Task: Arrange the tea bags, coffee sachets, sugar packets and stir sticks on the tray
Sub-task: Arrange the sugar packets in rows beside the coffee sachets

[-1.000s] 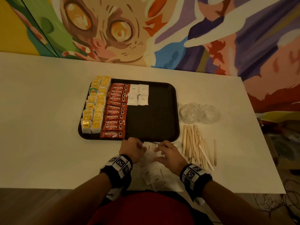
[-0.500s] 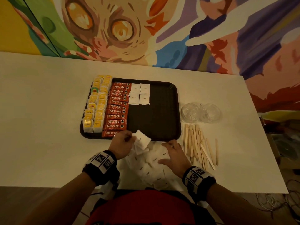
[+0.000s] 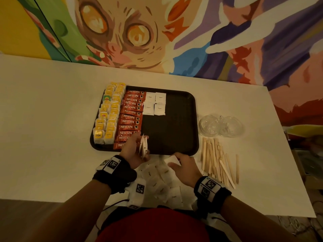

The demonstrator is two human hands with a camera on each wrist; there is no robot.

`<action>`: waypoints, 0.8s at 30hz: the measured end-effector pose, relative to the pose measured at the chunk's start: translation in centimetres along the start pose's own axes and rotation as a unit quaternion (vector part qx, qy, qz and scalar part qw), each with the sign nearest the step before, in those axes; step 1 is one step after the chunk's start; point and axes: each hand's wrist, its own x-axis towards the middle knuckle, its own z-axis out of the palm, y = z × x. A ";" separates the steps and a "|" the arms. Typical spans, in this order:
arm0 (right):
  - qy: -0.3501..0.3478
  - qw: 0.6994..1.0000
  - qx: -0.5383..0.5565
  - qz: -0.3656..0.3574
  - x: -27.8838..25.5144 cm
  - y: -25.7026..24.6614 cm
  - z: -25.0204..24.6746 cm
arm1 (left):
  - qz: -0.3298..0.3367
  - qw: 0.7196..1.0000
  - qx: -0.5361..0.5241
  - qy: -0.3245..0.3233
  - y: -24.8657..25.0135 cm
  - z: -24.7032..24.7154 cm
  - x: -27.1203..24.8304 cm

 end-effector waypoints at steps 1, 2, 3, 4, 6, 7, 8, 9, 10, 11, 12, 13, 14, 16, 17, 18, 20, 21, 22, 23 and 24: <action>0.004 1.000 0.030 0.000 0.2 -0.4 -0.3 | -0.005 1.000 0.012 -0.008 0.1 0.2 0.0; 0.009 0.998 0.056 -0.002 0.5 -0.9 -0.6 | -0.004 0.999 0.038 -0.014 0.3 0.5 0.1; 0.014 0.997 0.077 -0.004 0.9 -1.2 -0.9 | 0.002 0.997 0.069 -0.016 0.5 0.8 0.1; 0.016 0.995 0.097 -0.004 1.2 -1.6 -1.1 | 0.014 0.994 0.106 -0.016 0.6 1.0 0.0; 0.016 0.991 0.136 -0.010 2.1 -2.5 -1.7 | 0.053 0.980 0.190 -0.026 0.9 1.5 -0.3; 0.015 0.988 0.154 -0.016 2.6 -3.0 -1.9 | 0.076 0.969 0.231 -0.037 1.1 1.8 -0.4; 0.016 0.985 0.170 -0.025 3.1 -3.6 -2.2 | 0.099 0.957 0.267 -0.049 1.2 2.0 -0.6; 0.019 0.983 0.180 -0.036 3.5 -4.2 -2.4 | 0.124 0.944 0.299 -0.059 1.4 2.3 -0.8; 0.024 0.981 0.189 -0.046 4.0 -4.6 -2.5 | 0.150 0.930 0.329 -0.065 1.7 2.5 -1.0; 0.031 0.978 0.200 -0.053 4.5 -5.1 -2.6 | 0.176 0.916 0.354 -0.069 1.9 2.7 -1.1; 0.038 0.974 0.215 -0.056 4.9 -5.4 -2.6 | 0.201 0.903 0.373 -0.066 2.3 2.9 -1.2; 0.043 0.972 0.224 -0.057 5.3 -5.8 -2.5 | 0.222 0.895 0.384 -0.057 2.7 3.0 -1.2; 0.045 0.971 0.231 -0.054 5.7 -6.1 -2.4 | 0.234 0.890 0.388 -0.042 3.1 3.0 -1.2; 0.023 0.970 0.238 -0.040 6.2 -6.8 -2.3 | 0.244 0.895 0.373 -0.010 3.9 2.9 -0.9; 0.002 0.971 0.235 -0.029 6.5 -7.0 -2.1 | 0.248 0.900 0.358 0.004 4.2 2.8 -0.7; -0.016 0.975 0.220 -0.019 6.8 -7.2 -1.9 | 0.255 0.903 0.345 0.021 4.5 2.6 -0.5; -0.021 0.985 0.172 -0.006 7.7 -7.3 -1.5 | 0.271 0.905 0.324 0.055 5.1 2.5 -0.2; -0.015 0.987 0.160 0.002 8.2 -7.3 -1.2 | 0.273 0.908 0.312 0.067 5.3 2.4 0.0; -0.005 0.988 0.156 0.015 8.8 -7.3 -1.0 | 0.271 0.912 0.298 0.079 5.5 2.2 0.1; 0.006 0.987 0.158 0.031 9.4 -7.3 -0.8 | 0.265 0.917 0.285 0.090 5.8 2.1 0.3; 0.018 0.985 0.162 0.051 10.1 -7.4 -0.8 | 0.258 0.922 0.271 0.100 6.0 2.0 0.4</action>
